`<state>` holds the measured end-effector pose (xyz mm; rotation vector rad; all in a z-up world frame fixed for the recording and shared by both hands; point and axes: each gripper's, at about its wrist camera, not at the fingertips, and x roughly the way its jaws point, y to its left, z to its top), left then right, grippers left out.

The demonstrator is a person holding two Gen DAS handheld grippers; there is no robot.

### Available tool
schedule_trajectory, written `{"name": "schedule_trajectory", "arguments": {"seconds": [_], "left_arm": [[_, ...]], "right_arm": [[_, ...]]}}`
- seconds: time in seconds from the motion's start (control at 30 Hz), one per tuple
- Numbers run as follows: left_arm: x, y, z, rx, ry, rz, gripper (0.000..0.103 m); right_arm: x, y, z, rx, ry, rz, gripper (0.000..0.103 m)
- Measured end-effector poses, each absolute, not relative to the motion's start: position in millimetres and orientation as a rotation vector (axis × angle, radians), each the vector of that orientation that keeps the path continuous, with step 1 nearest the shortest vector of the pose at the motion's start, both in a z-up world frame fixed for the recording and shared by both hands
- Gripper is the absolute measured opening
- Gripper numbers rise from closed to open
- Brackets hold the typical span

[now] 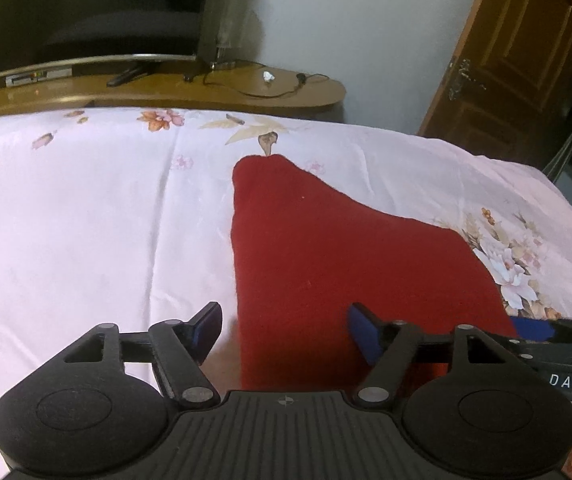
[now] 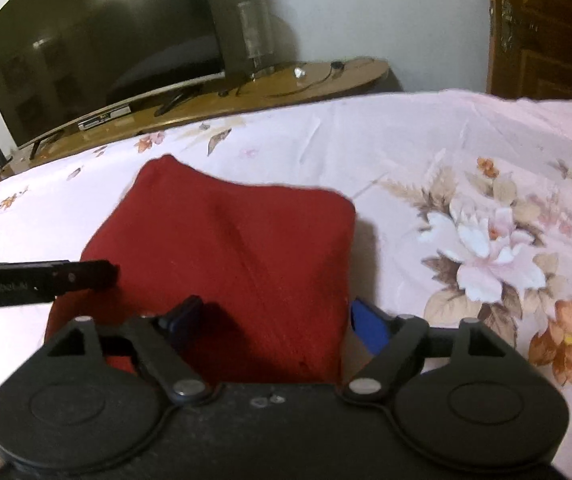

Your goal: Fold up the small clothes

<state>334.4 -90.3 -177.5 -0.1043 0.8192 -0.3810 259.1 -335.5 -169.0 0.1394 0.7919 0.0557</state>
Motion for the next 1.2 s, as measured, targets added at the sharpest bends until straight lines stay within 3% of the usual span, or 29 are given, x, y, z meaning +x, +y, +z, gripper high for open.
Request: {"name": "schedule_trajectory", "arguments": {"seconds": [0.63,0.8,0.87,0.97,1.0,1.07,1.2], "left_arm": [[338.0,-89.3,-196.2,-0.241,0.908,-0.447,0.069],[336.0,-87.9,-193.3,-0.213,0.903,-0.461,0.066],[336.8,-86.1,-193.6,-0.207,0.909,-0.460,0.067],[341.7,-82.8,-200.2,-0.278,0.952,-0.452,0.069],[341.8,-81.9,-202.7,-0.301,0.960,-0.452,0.069],[338.4,-82.8,-204.7,-0.305,0.950,-0.452,0.065],[332.5,-83.9,-200.8,-0.297,0.922,-0.454,0.052]], "right_arm": [[260.9,-368.5,-191.4,0.381,0.877,0.067,0.083],[260.9,-371.7,-190.6,0.399,0.886,0.091,0.078],[261.4,-372.2,-190.8,0.393,0.886,0.094,0.084],[264.2,-369.5,-192.6,0.378,0.888,0.098,0.084],[263.9,-368.6,-192.6,0.384,0.885,0.094,0.082],[263.2,-367.7,-193.0,0.414,0.879,0.108,0.061],[260.3,-365.0,-191.6,0.453,0.868,0.127,0.050]]}}
